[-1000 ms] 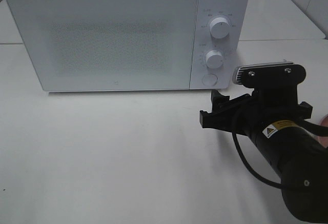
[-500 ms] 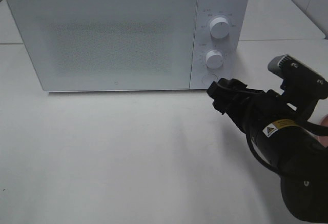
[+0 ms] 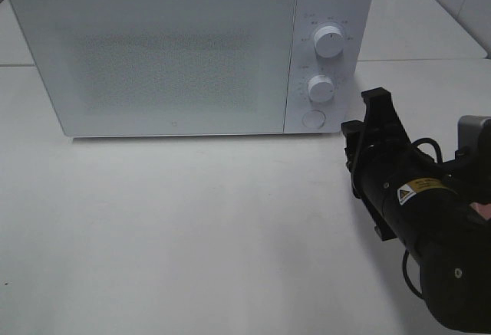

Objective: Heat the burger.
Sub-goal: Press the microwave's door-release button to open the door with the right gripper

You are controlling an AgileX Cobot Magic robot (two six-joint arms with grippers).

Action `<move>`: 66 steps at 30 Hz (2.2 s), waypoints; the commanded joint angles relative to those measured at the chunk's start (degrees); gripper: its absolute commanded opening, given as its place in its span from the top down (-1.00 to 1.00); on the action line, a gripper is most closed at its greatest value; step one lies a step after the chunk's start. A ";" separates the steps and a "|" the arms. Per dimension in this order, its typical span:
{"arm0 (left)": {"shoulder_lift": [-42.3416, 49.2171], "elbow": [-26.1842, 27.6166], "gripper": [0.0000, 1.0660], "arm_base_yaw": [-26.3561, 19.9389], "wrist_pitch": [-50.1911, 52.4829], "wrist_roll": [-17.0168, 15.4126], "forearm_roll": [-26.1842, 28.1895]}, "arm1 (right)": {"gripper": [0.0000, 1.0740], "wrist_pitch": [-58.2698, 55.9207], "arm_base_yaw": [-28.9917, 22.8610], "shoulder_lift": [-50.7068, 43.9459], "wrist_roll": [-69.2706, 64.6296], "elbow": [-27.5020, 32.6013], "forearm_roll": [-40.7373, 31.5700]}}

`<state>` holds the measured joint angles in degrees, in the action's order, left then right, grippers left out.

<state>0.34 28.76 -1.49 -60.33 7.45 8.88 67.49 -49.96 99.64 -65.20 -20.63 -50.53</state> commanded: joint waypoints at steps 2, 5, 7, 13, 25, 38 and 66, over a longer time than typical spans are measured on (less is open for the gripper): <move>1.38 -0.23 -0.84 -0.06 0.80 -0.06 0.06 | 0.65 0.57 -0.23 -0.11 -7.22 -0.23 -0.86; 1.38 -0.23 -0.84 -0.06 0.80 -0.06 0.06 | 0.71 0.23 -0.23 -0.11 -7.33 -0.23 -1.26; 1.38 -0.23 -0.84 -0.06 0.80 -0.06 0.06 | 0.84 -1.15 -0.23 -0.11 -8.31 -0.23 -1.20; 1.38 -0.23 -0.84 -0.06 0.80 -0.06 0.06 | 1.00 -4.41 -0.06 -0.11 -9.91 -0.23 -1.20; 1.38 -0.23 -0.84 -0.06 0.80 -0.06 0.06 | 1.00 -12.61 5.56 -0.11 -6.70 -2.01 3.15; 1.38 -0.23 -0.84 -0.06 0.80 -0.06 0.06 | 1.00 -16.04 11.40 3.15 -4.18 -8.02 9.05; 1.38 -0.23 -0.84 -0.06 0.80 -0.06 0.06 | 1.00 -16.10 18.62 15.24 -10.71 -20.91 16.79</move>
<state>0.34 28.76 -1.49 -60.33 7.45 8.88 51.57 -31.74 114.94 -76.09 -41.02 -34.49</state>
